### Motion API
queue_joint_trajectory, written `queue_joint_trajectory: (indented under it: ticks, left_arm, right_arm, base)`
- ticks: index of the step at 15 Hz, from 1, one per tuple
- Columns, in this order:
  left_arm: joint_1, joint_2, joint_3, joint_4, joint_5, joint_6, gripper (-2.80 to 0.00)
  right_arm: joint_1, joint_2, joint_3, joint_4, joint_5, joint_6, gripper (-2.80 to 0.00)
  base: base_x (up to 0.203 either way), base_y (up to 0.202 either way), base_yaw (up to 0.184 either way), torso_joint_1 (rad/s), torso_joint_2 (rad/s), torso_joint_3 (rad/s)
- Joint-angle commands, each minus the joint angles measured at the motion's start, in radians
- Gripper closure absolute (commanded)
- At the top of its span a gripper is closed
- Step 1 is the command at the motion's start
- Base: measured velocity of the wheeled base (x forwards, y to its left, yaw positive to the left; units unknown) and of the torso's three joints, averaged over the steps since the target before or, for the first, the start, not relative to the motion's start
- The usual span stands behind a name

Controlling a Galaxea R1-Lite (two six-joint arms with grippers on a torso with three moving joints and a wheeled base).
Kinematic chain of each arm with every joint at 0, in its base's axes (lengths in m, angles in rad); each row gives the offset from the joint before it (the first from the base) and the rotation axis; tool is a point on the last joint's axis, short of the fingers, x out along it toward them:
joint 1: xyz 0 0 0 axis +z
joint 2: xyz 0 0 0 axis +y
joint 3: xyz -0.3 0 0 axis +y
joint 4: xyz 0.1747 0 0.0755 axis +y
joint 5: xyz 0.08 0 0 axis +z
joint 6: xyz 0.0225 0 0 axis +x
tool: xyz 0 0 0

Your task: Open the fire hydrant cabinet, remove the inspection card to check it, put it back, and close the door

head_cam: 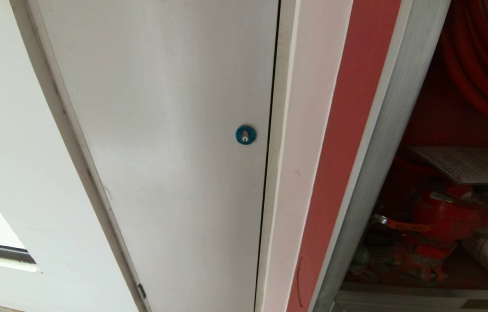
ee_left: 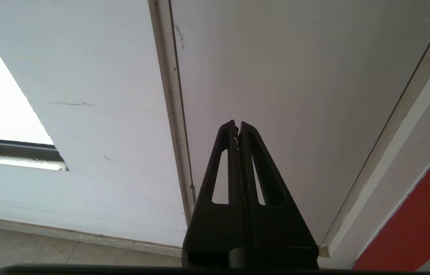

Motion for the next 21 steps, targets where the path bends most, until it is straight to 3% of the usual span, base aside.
queue_joint_trajectory:
  ticks: [1,7,9,13,15,21]
  left_arm:
    - [0.0,0.0,0.006,0.0,0.001,0.0,0.0]
    - [0.001,0.001,0.006,0.0,0.001,0.0,0.0]
    - [0.001,0.001,0.006,0.0,0.001,0.0,0.0]
    - [0.0,0.001,0.006,0.0,0.001,0.0,0.0]
    - [0.001,0.0,0.006,0.0,0.001,0.0,0.0]
    - [-0.001,0.001,0.006,0.0,0.001,0.0,0.0]
  right_arm:
    - [0.09,-0.033,0.057,0.002,-0.035,0.178,0.0]
    - [0.306,-0.146,0.245,-0.059,-0.084,0.815,0.0]
    - [0.318,-0.252,0.301,-0.081,-0.071,0.957,0.0]
    - [0.326,-0.434,0.408,-0.151,0.001,1.341,0.0]
    - [0.35,-0.51,0.479,-0.243,0.009,1.453,0.0]
    - [0.365,-0.68,0.698,-0.396,0.003,1.67,0.0]
  base:
    - [0.0,0.0,0.0,0.0,0.0,0.0]
    - [0.0,0.0,0.0,0.0,0.0,0.0]
    - [0.0,0.0,0.0,0.0,0.0,0.0]
    - [0.0,0.0,0.0,0.0,0.0,0.0]
    - [0.0,0.0,0.0,0.0,0.0,0.0]
    - [0.0,0.0,0.0,0.0,0.0,0.0]
